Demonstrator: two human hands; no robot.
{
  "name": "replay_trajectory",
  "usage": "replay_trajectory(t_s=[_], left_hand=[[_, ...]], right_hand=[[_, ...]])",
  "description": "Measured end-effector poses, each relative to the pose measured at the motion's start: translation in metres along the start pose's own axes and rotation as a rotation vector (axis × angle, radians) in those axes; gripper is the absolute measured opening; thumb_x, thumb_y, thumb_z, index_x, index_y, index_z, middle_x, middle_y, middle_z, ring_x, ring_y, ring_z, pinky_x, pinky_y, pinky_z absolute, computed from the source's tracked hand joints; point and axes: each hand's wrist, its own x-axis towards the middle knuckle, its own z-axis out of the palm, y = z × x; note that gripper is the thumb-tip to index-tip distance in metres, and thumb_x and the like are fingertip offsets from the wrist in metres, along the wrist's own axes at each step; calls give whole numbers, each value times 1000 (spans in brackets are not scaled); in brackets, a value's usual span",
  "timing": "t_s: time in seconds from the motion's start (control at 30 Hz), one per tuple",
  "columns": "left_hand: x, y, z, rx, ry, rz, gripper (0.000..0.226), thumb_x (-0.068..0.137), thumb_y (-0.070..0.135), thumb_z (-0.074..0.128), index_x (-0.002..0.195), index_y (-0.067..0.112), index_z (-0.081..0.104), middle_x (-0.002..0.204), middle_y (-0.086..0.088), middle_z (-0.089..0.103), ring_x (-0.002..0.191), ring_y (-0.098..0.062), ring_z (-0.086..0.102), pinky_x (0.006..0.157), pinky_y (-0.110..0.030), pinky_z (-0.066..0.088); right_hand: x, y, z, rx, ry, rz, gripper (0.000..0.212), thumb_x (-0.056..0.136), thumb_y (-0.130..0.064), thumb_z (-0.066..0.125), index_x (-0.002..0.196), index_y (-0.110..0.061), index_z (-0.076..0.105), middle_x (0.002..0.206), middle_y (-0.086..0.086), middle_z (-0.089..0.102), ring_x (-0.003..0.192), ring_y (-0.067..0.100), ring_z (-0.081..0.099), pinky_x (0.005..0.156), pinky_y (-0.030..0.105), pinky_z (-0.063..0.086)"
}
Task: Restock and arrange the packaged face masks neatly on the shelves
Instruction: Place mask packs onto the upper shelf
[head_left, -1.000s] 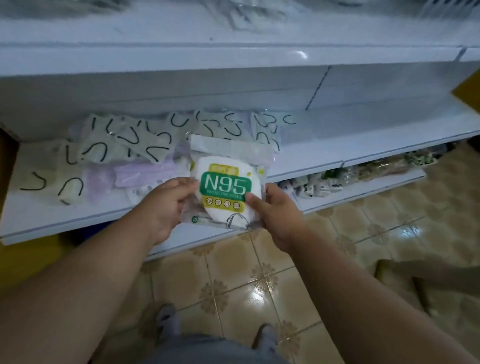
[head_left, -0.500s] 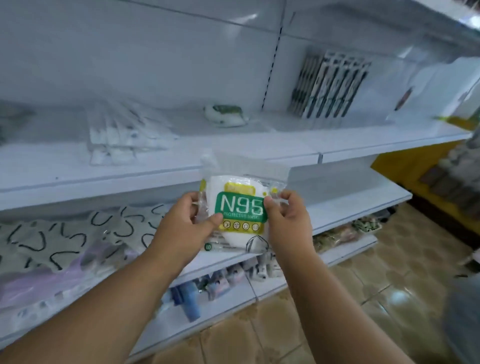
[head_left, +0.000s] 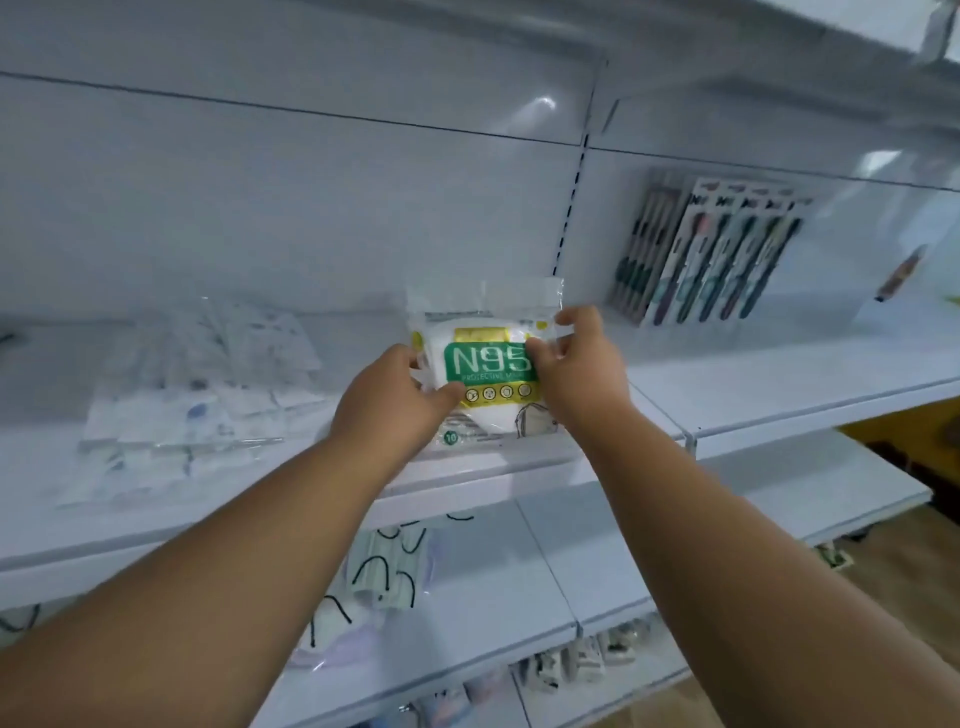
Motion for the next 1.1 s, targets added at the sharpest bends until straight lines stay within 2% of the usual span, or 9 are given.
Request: replay_trajectory(t_s=[0.07, 0.13, 0.2, 0.33, 0.5, 0.57, 0.77, 1.0, 1.1], left_hand=[[17, 3, 14, 62, -5, -42, 54, 84, 54, 70, 124, 21, 54, 96, 5, 64, 87, -21, 63, 69, -32, 45], [29, 7, 25, 201, 2, -63, 57, 84, 57, 69, 124, 20, 54, 104, 0, 67, 87, -22, 61, 68, -32, 44], [35, 14, 29, 363, 51, -65, 60, 83, 62, 67, 123, 19, 53, 107, -1, 65, 83, -19, 53, 63, -31, 40], [31, 20, 28, 451, 211, -41, 53, 83, 65, 66, 110, 22, 51, 91, 5, 55, 77, -17, 52, 57, -30, 37], [-1, 19, 33, 421, 213, 22, 34, 87, 56, 64, 103, 31, 48, 83, 13, 50, 70, -7, 50, 52, -27, 32], [-11, 14, 31, 410, 218, 6, 29, 89, 54, 63, 103, 34, 48, 82, 14, 50, 69, -3, 49, 53, -25, 32], [-58, -11, -12, 388, 271, 0, 20, 93, 49, 57, 107, 36, 51, 85, 16, 54, 66, -2, 52, 55, -21, 34], [-165, -86, -105, 399, 331, 33, 6, 93, 39, 60, 94, 33, 60, 84, 15, 57, 67, 5, 49, 57, -14, 31], [-217, -128, -149, 421, 297, -31, 3, 94, 37, 59, 95, 34, 58, 86, 15, 58, 70, 9, 48, 56, -10, 27]], right_hand=[[32, 10, 7, -103, -57, -28, 36, 97, -35, 60, 126, -21, 42, 84, 0, 66, 76, 19, 65, 67, 38, 55], [56, 20, 14, -215, -140, -38, 39, 96, -37, 61, 127, -20, 44, 101, 5, 68, 86, 22, 66, 75, 38, 56], [70, 31, 23, -332, -178, -99, 39, 95, -38, 60, 127, -19, 49, 121, 7, 58, 105, 27, 60, 88, 41, 53], [76, 37, 33, -428, -98, -320, 32, 94, -34, 57, 122, -17, 58, 125, 8, 53, 116, 28, 50, 93, 37, 43], [59, 25, 39, -388, 119, -544, 24, 81, -24, 71, 103, -15, 68, 106, 9, 63, 99, 33, 56, 81, 41, 43], [50, 15, 43, -307, 136, -591, 23, 78, -22, 73, 99, -14, 69, 102, 9, 64, 93, 33, 58, 77, 40, 43], [-1, -27, 55, -118, 56, -702, 22, 83, -20, 72, 103, -11, 67, 101, 9, 66, 93, 32, 59, 81, 41, 46], [-130, -98, 93, 38, -69, -713, 20, 90, -22, 65, 107, -10, 66, 102, 5, 66, 95, 27, 59, 83, 41, 47], [-200, -126, 118, 127, -157, -699, 18, 93, -23, 63, 108, -14, 64, 101, -3, 65, 94, 17, 57, 84, 32, 45]])
